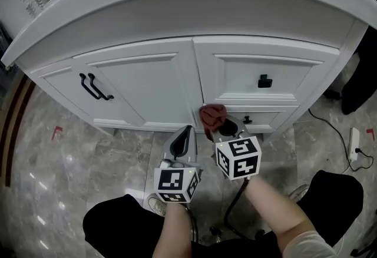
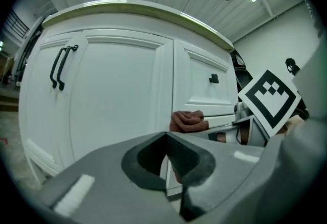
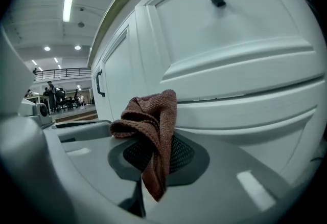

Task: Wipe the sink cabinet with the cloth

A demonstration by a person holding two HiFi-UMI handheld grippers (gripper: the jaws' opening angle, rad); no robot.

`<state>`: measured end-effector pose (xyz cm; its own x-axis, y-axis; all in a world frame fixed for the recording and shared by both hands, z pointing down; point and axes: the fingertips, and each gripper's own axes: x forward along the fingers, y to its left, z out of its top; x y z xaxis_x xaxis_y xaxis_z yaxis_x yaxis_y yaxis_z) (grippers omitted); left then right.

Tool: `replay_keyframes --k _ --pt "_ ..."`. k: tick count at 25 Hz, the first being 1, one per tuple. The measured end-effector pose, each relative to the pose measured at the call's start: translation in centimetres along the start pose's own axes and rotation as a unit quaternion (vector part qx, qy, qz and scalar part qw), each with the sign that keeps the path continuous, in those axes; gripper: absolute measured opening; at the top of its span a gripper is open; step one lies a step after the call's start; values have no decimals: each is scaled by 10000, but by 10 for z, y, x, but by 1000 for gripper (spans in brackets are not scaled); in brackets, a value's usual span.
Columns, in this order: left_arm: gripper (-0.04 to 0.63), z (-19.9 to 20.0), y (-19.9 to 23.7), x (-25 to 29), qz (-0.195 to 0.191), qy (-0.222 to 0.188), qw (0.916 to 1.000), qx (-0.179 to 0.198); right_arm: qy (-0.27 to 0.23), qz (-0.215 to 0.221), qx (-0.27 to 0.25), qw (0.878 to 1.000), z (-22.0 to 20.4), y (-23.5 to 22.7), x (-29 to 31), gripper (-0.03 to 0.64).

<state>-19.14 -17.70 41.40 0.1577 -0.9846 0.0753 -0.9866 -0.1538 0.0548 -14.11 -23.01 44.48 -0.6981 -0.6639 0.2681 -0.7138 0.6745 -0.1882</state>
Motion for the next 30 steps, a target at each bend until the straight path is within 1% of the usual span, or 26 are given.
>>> replay_keyframes --k 2,5,10,14,19,23,26,30 --pt "0 -1 4 0 37 -32 9999 -129 -3 47 -11 10000 -3 4 7 81" --pt "0 -2 -2 3 -47 -59 9998 -202 -46 26 10 10000 -5 -1 6 81" --pt "0 -7 -21 10 -286 22 9996 -86 1 -161 21 9999 -8 -22 -7 83" --pt "0 -9 -31 15 -376 76 9993 -31 40 -319 64 9995 -11 -41 -17 83" --pt "1 -8 -43 22 -449 74 9989 -64 60 -551 280 9981 -14 -68 -34 83" --pt "0 -11 -64 32 -623 87 9980 -97 1 -702 553 9960 -14 -91 -51 83" --pt "2 -14 -83 39 -809 140 9966 -5 -57 -762 752 9942 -14 -106 -62 83" --pt "0 -17 -104 46 -981 198 9949 114 -113 -993 824 9916 -11 -128 -80 83"
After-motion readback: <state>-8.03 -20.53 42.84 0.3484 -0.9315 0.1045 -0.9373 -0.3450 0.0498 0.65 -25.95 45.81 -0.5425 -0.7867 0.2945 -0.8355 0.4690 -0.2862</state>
